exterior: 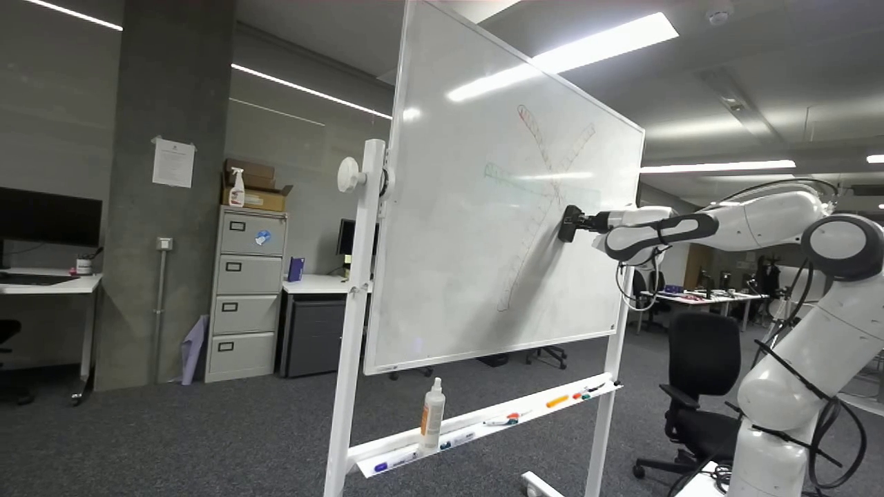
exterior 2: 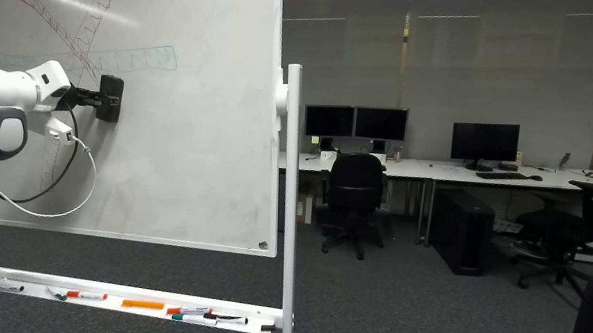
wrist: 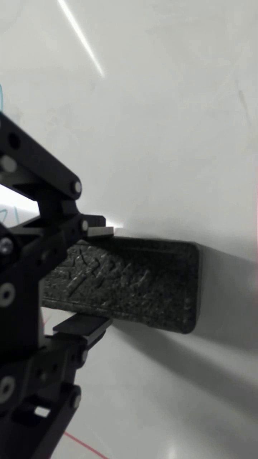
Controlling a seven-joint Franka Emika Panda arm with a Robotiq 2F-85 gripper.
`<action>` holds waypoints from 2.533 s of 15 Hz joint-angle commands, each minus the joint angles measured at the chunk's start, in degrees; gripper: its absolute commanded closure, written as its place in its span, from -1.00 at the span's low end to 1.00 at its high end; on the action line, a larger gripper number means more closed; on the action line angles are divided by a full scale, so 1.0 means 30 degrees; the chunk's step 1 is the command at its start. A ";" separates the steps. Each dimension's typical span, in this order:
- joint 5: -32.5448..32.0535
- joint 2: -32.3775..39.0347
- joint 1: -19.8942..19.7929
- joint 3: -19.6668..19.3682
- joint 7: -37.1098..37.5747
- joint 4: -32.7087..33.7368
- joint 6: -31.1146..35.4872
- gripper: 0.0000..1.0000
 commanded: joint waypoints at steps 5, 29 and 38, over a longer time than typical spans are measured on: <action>0.0080 0.2461 -0.0003 -0.2334 0.0362 0.0395 0.0000 0.40; 0.1690 -0.1586 -0.5645 0.7843 0.0541 0.0076 -0.1422 0.40; 0.1342 -0.1373 -0.5590 0.7888 0.0391 -0.0254 -0.0904 -0.10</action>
